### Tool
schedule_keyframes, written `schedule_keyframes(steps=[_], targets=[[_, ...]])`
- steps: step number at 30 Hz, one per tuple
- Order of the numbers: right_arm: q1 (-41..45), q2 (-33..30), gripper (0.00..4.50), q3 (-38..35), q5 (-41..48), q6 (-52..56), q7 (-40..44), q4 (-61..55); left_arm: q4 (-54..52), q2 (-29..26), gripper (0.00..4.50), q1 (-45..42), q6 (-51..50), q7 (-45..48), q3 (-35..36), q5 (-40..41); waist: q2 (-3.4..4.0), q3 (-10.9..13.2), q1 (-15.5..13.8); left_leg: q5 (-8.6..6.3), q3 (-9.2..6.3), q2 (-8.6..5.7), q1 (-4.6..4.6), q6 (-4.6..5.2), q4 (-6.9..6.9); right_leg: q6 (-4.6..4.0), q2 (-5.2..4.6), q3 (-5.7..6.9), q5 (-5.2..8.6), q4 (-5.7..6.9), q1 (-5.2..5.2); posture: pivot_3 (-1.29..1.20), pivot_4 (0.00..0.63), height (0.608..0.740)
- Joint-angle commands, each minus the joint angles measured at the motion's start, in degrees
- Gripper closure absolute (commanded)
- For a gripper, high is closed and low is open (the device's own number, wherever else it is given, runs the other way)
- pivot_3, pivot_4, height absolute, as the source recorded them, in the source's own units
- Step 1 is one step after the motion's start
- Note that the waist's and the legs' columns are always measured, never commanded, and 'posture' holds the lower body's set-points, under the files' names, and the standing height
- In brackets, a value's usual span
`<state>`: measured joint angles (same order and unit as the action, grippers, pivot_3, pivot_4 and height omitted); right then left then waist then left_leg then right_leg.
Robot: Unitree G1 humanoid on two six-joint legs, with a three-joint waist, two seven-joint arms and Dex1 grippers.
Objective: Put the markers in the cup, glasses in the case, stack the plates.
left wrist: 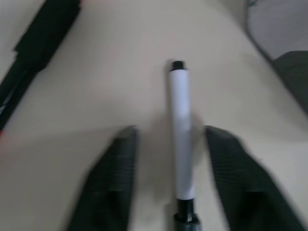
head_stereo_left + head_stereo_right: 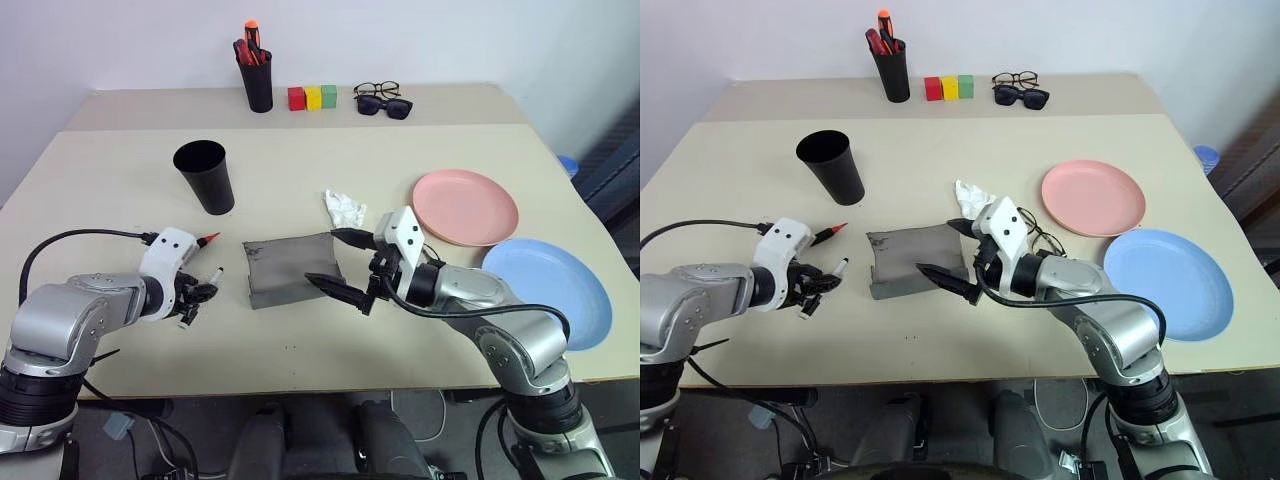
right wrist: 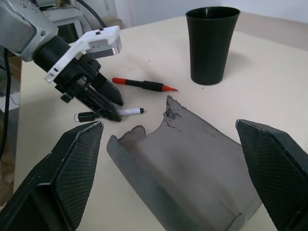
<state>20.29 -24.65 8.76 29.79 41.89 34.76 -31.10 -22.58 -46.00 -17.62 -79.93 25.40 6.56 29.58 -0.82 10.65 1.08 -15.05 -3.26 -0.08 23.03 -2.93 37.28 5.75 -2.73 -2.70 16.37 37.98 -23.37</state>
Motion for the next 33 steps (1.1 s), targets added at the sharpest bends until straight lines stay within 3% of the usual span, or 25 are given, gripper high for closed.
schedule_keyframes(steps=[1, 4, 9, 12, 18, 21, 27, 33], targets=[[1.03, 0.69, 0.00, 0.64, -0.28, -2.15, 0.81, 0.09, -0.68, 0.07, 4.39, 1.99, -0.56, -0.82, 1.15, -0.80, 0.00, 0.00, 0.04, 0.00, 0.00, 0.00, 0.00, 0.00, 0.00, 0.00, 0.00, 0.00, 0.00, 0.00, 0.00, 0.00, 0.150, 0.740], [1.43, 0.72, 0.00, 1.02, -0.51, -2.98, 1.33, 0.85, -2.84, 1.40, 4.46, 2.97, 4.16, -2.38, 5.35, -1.95, 0.00, 0.00, 0.06, 0.00, 0.00, 0.01, -0.01, 0.00, 0.00, 0.00, 0.00, -0.01, 0.00, 0.00, 0.00, 0.00, 0.150, 0.740], [3.18, 0.97, 0.00, 1.80, -1.53, -4.73, 1.93, 2.60, -9.72, 4.16, 4.46, 4.34, 19.48, 3.88, 12.36, 1.95, -0.03, 0.02, -0.23, 0.02, 0.00, 0.04, 0.07, -0.03, 0.01, -0.01, -0.05, 0.00, 0.00, -0.01, -0.06, 0.00, 0.150, 0.740], [6.32, 2.57, 0.00, 2.43, -2.76, -6.48, 1.97, 5.21, -9.02, 9.52, 4.46, -4.06, 29.03, 2.05, 15.03, 3.33, -0.06, 0.03, -0.77, 0.03, -0.03, 0.03, 0.08, -0.05, 0.05, 0.00, -0.14, 0.05, 0.00, -0.03, -0.02, 0.00, 0.150, 0.740], [12.60, 7.72, 0.00, 3.96, -5.78, -9.29, 0.29, 10.79, 11.46, 15.40, 4.46, -22.64, 49.45, -10.32, 13.23, -9.29, -0.11, -0.02, -0.01, 0.04, -0.07, -0.11, 0.11, -0.06, 0.15, 0.02, -0.04, 0.13, -0.02, 0.00, -0.01, 0.00, 0.150, 0.740], [15.79, 11.97, 0.00, 6.35, -8.46, -11.65, -1.13, 14.28, 28.54, 18.29, 4.46, -30.20, 65.19, -13.92, 10.22, -16.26, -0.11, -0.02, -0.05, 0.05, -0.05, -0.10, 0.12, -0.07, 0.10, 0.01, -0.01, 0.12, -0.02, 0.05, -0.10, 0.00, 0.150, 0.740], [19.51, 18.16, 0.00, 7.60, -13.13, -15.61, -4.23, 20.25, 49.18, 21.55, 4.46, -33.87, 84.00, -12.74, 6.66, -21.39, -0.11, -0.02, -0.09, 0.05, 0.00, -0.12, 0.23, -0.07, 0.12, 0.02, -0.05, 0.08, -0.02, 0.06, -0.23, 0.00, 0.150, 0.740], [16.89, 19.05, 0.00, 8.71, -14.03, -15.33, -4.38, 17.88, 61.75, 23.74, 4.46, -35.01, 91.32, -12.03, 6.53, -21.05, -0.13, -0.02, -0.08, 0.05, -0.02, -0.14, 0.40, -0.07, 0.20, 0.03, -0.06, 0.11, -0.03, 0.10, -0.37, 0.00, 0.150, 0.740]])
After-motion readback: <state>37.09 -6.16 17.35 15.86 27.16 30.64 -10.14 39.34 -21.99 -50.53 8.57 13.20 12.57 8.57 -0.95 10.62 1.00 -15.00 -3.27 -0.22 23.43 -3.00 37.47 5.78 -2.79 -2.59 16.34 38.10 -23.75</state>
